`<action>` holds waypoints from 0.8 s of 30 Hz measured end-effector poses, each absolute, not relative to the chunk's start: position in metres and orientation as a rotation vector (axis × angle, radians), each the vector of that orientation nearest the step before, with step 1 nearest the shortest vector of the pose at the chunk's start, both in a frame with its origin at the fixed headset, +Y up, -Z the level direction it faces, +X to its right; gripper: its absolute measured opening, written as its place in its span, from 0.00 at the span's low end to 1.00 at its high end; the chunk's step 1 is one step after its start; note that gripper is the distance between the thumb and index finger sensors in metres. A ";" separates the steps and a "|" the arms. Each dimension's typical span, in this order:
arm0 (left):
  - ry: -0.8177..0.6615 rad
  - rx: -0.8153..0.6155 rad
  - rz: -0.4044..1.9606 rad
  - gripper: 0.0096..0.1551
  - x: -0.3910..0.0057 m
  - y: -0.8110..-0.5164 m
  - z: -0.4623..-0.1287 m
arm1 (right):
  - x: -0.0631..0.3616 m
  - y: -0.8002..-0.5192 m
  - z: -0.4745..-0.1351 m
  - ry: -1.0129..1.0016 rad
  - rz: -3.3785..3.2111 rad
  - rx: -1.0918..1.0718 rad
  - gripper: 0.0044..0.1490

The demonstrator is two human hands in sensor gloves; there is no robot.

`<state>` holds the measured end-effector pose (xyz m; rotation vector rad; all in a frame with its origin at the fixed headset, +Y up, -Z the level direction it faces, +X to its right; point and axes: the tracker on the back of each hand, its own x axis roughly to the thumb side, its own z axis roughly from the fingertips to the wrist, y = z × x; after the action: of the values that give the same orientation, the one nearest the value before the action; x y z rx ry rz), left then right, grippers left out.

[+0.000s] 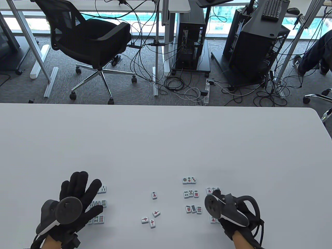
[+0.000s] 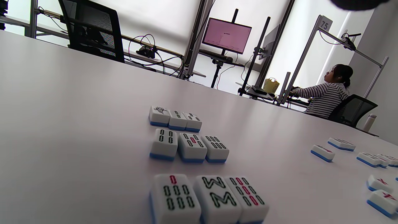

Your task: Mahjong suit sorting

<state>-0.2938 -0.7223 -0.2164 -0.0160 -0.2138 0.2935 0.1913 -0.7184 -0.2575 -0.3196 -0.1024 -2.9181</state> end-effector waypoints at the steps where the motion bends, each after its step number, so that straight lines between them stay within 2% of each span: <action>1: -0.213 -0.017 0.292 0.49 -0.294 -0.722 -0.216 | 0.196 -0.723 -0.259 -0.111 -2.918 -0.303 0.37; 6: -0.210 -0.022 0.289 0.49 -0.294 -0.722 -0.216 | 0.206 -0.747 -0.266 -0.202 -2.898 -0.265 0.37; 16: -0.209 -0.022 0.292 0.49 -0.294 -0.722 -0.217 | 0.200 -0.766 -0.280 -0.240 -2.887 -0.260 0.37; 21: -0.207 -0.021 0.297 0.49 -0.294 -0.722 -0.217 | 0.199 -0.764 -0.278 -0.234 -2.872 -0.263 0.38; 24: -0.209 -0.019 0.296 0.49 -0.294 -0.722 -0.217 | 0.197 -0.754 -0.273 -0.211 -2.884 -0.261 0.37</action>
<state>-0.2939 -0.7219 -0.2172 -0.0190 -0.2091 0.2956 0.1971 -0.7535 -0.2734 -0.2614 -0.2106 -2.8836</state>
